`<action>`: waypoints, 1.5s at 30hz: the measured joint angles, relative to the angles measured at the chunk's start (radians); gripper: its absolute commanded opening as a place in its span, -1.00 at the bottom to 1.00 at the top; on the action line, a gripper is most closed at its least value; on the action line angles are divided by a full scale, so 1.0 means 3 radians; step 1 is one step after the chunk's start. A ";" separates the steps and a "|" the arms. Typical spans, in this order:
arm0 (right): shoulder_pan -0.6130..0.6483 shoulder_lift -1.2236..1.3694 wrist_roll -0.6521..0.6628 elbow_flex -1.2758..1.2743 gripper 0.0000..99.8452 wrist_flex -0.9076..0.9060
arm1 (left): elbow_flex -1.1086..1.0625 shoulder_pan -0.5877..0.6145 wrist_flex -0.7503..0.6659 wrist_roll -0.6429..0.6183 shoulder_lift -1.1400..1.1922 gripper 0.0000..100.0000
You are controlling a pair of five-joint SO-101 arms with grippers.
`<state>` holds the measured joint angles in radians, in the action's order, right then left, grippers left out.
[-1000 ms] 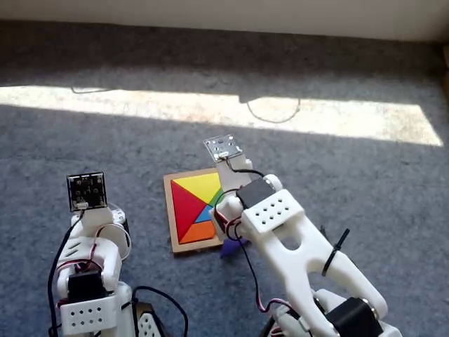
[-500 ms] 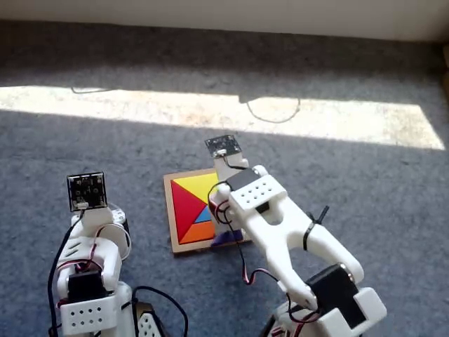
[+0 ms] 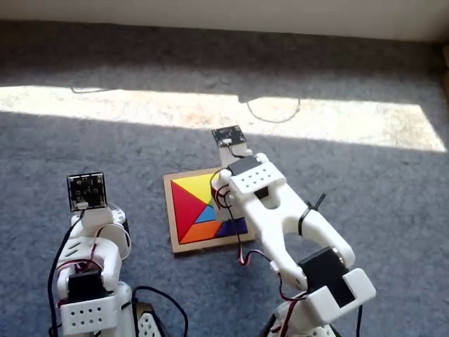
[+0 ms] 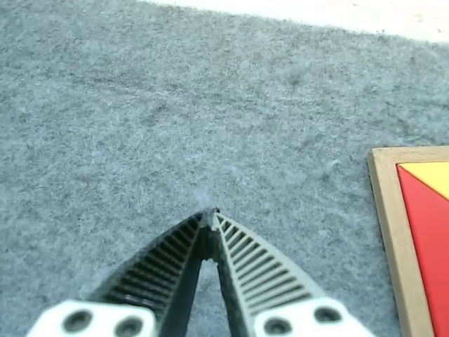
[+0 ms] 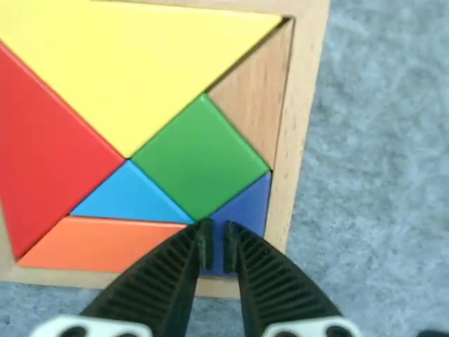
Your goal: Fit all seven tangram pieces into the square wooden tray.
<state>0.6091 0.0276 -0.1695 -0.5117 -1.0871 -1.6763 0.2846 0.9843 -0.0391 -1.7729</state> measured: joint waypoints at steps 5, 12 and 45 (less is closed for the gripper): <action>0.0005 -0.0189 0.0000 0.0010 -0.91 -0.0123 | 0.0000 0.0000 0.0000 0.0000 0.0000 -0.99; 0.0005 -0.1381 0.0000 -0.0327 -0.91 -0.0230 | 0.0000 0.0000 0.0000 0.0000 0.0000 -0.99; -0.0854 -0.6127 0.0143 -0.3861 -0.99 -0.0256 | 0.0000 0.0000 0.0000 0.0000 0.0000 -0.99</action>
<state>0.3529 -1.8105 -0.1266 -1.6701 -1.1638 -1.6763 0.2846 0.9843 -0.0391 -1.7729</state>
